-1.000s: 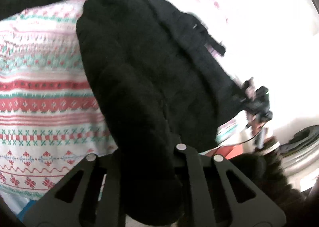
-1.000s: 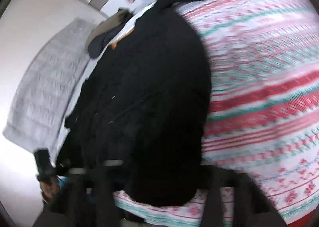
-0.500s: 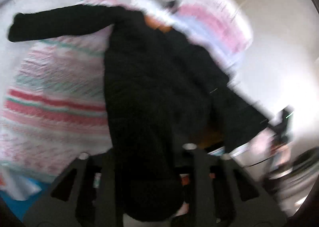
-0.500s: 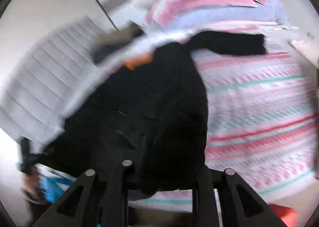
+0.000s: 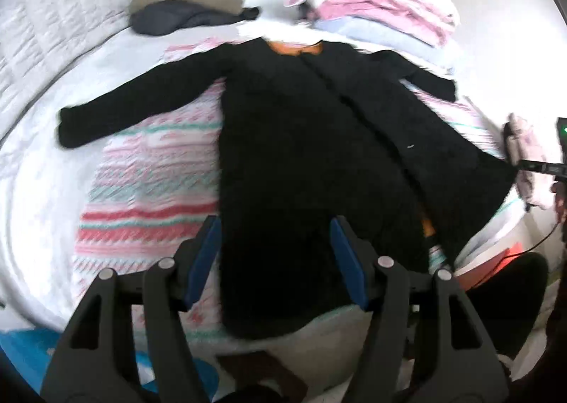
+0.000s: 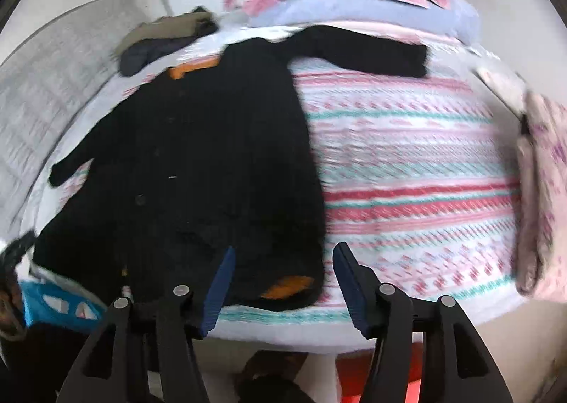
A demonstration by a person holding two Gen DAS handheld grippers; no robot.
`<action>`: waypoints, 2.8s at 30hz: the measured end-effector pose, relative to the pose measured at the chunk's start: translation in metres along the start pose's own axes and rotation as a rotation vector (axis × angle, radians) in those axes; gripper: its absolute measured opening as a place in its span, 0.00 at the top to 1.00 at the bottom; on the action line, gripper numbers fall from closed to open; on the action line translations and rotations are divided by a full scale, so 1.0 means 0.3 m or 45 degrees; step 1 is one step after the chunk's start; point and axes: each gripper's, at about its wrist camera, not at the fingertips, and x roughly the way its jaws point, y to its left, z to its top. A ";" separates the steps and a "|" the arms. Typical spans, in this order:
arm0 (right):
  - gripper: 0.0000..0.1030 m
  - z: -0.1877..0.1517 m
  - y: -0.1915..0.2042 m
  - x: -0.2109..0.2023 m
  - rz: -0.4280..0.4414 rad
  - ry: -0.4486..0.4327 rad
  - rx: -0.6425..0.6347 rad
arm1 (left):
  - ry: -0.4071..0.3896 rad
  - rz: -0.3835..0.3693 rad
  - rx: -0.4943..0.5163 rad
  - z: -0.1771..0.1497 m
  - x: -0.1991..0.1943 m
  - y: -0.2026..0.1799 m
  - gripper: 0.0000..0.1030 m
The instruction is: Fold large clothes
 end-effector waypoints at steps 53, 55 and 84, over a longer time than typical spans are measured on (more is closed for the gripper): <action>0.37 1.086 1.073 1.122 0.171 0.034 -0.287 | -0.267 0.400 -1.190 0.208 0.519 1.195 0.40; 0.37 1.132 1.080 1.183 0.172 0.028 -0.254 | -0.329 0.366 -1.203 0.208 0.519 1.226 0.71; 0.82 1.334 1.235 1.549 -0.033 -0.025 -0.273 | -0.439 0.653 -1.229 0.270 0.353 1.325 0.23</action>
